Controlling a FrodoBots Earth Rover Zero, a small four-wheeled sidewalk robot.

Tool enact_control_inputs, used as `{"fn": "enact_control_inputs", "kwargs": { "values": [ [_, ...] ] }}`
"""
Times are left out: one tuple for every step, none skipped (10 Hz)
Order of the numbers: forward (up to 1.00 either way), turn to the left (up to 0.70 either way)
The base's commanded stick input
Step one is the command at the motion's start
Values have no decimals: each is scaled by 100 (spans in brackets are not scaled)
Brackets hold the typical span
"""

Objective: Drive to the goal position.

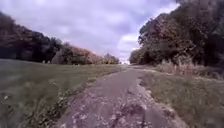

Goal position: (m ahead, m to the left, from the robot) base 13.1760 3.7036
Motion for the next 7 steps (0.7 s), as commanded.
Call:
{"fn": "enact_control_inputs", "kwargs": {
  "values": [
    [100, 0],
    [100, -1],
    [100, -5],
    [100, -15],
    [100, -26],
    [100, -36],
    [100, -40]
  ]
}}
